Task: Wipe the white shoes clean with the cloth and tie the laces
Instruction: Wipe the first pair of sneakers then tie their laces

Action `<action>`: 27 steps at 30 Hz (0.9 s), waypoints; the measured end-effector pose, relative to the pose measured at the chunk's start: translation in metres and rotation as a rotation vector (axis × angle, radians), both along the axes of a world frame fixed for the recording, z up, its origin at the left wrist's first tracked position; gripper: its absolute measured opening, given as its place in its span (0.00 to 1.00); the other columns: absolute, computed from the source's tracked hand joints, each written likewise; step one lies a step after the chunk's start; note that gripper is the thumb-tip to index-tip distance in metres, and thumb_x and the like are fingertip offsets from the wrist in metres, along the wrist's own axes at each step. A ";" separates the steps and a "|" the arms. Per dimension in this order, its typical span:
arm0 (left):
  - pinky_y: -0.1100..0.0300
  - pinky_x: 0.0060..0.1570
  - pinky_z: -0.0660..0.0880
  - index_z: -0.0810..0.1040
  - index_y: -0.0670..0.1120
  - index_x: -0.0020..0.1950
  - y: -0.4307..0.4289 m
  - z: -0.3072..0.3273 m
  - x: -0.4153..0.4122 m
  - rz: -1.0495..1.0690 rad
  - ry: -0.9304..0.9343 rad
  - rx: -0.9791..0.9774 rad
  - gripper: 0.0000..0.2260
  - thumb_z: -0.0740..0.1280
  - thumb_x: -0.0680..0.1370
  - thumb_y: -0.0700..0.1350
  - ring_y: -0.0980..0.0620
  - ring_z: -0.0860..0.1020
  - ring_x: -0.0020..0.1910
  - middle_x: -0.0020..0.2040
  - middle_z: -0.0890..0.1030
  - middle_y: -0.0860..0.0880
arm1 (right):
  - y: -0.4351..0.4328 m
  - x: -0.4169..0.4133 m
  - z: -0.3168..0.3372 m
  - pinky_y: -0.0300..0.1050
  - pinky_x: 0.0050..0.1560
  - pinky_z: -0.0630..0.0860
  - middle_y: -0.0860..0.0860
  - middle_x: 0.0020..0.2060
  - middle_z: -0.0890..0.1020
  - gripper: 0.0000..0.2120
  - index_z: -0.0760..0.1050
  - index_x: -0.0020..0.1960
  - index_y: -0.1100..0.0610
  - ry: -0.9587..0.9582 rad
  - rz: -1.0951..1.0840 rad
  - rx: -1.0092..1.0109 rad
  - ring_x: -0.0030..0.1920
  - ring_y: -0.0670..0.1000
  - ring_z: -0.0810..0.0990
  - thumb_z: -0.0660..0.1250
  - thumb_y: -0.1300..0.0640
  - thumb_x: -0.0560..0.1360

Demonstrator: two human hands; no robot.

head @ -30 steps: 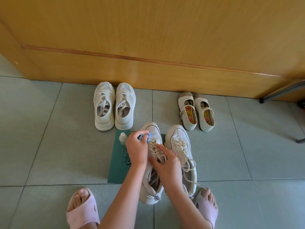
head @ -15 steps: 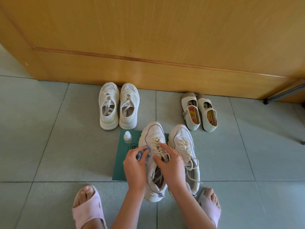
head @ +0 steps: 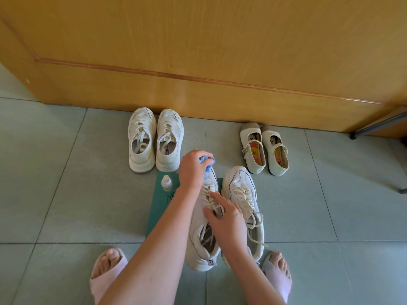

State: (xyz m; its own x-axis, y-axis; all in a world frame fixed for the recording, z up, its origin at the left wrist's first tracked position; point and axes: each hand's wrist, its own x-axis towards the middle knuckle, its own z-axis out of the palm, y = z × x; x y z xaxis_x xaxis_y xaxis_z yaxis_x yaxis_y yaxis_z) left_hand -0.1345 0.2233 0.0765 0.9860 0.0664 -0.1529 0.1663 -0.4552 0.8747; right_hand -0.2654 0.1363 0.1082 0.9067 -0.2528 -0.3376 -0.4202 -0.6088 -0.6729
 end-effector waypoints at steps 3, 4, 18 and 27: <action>0.54 0.43 0.75 0.84 0.46 0.48 0.004 -0.009 -0.002 -0.078 -0.018 0.081 0.05 0.70 0.74 0.42 0.48 0.78 0.43 0.44 0.82 0.46 | 0.000 0.001 -0.002 0.48 0.57 0.75 0.38 0.55 0.75 0.21 0.71 0.65 0.39 0.003 -0.004 0.000 0.61 0.46 0.73 0.69 0.50 0.73; 0.55 0.42 0.74 0.84 0.47 0.47 0.005 -0.013 -0.006 -0.079 -0.051 0.105 0.04 0.70 0.74 0.42 0.48 0.77 0.43 0.44 0.81 0.46 | 0.000 0.001 -0.003 0.49 0.57 0.75 0.39 0.58 0.76 0.21 0.71 0.65 0.39 0.000 -0.005 -0.003 0.61 0.45 0.73 0.69 0.50 0.73; 0.69 0.44 0.69 0.83 0.44 0.51 0.007 -0.023 -0.044 0.275 -0.071 0.010 0.06 0.67 0.76 0.39 0.53 0.76 0.45 0.47 0.81 0.48 | 0.000 0.003 -0.006 0.50 0.58 0.76 0.40 0.61 0.77 0.21 0.72 0.64 0.40 -0.009 0.002 0.005 0.61 0.46 0.74 0.69 0.50 0.73; 0.66 0.48 0.72 0.82 0.46 0.52 0.004 -0.023 -0.082 0.279 -0.111 0.008 0.07 0.66 0.77 0.41 0.54 0.77 0.48 0.49 0.80 0.49 | 0.000 0.002 -0.008 0.47 0.57 0.76 0.42 0.59 0.78 0.21 0.73 0.64 0.41 -0.021 -0.021 0.017 0.58 0.46 0.75 0.70 0.51 0.72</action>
State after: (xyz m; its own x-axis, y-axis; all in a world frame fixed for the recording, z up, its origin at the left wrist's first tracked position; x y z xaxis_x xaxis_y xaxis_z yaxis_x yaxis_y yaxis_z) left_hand -0.2161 0.2273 0.0533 0.9401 0.3380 -0.0435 0.1895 -0.4124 0.8911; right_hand -0.2634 0.1361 0.1006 0.9084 -0.2661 -0.3226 -0.4181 -0.5887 -0.6918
